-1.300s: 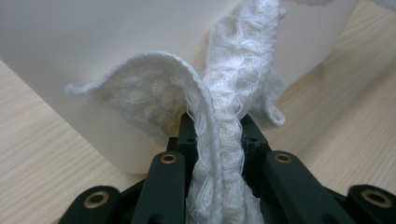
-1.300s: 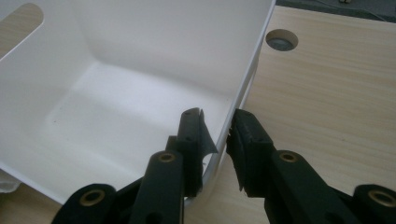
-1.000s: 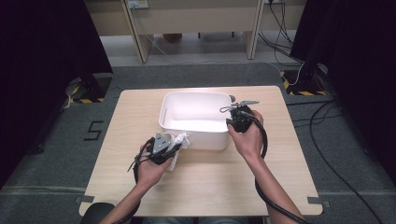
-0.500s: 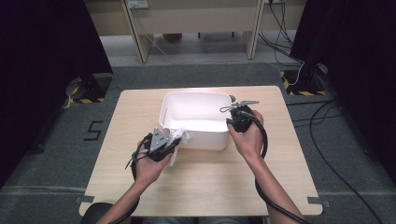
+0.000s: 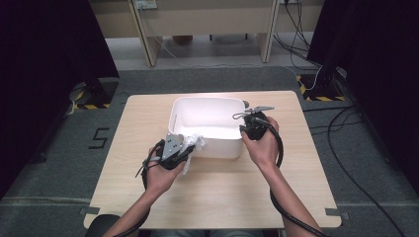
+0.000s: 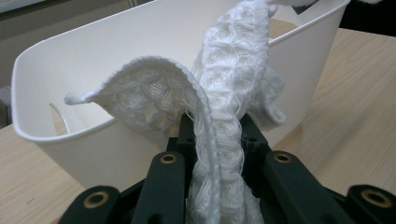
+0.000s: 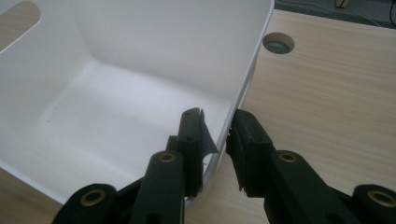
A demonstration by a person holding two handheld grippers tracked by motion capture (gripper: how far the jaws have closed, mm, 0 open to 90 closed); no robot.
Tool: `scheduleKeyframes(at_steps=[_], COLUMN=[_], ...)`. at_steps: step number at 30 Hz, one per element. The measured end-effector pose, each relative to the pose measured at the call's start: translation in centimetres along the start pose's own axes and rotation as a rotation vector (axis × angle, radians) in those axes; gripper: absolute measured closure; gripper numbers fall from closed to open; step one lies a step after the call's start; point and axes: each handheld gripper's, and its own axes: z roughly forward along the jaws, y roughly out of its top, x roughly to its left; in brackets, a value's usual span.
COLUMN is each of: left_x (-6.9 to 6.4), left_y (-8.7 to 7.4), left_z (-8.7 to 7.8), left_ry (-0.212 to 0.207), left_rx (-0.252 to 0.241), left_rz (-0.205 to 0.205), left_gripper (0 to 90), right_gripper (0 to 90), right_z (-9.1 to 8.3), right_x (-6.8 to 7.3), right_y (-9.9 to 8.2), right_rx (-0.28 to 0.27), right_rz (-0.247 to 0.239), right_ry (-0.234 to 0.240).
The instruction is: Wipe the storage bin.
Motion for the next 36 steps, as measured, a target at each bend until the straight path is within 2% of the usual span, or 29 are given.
scheduleKeyframes(at_steps=[8,21,36], left_x=[-0.4,-0.7,-1.3], left_y=[0.3,-0.1,-1.0], left_z=[0.3,0.5,1.0], left_ry=[-0.008,-0.002,-0.015], left_rx=[-0.003,-0.011,0.012], left_rz=[0.013,0.005,-0.006], left_gripper=[75.6,75.6,75.6], right_gripper=[74.7,74.6,74.2], right_z=[0.0,0.0,0.0], right_x=[0.0,0.0,0.2], right_y=[0.0,0.0,0.0], right_rx=[-0.002,-0.005,-0.004], right_rz=[-0.001,0.0,0.002], right_ry=[0.0,0.002,0.003])
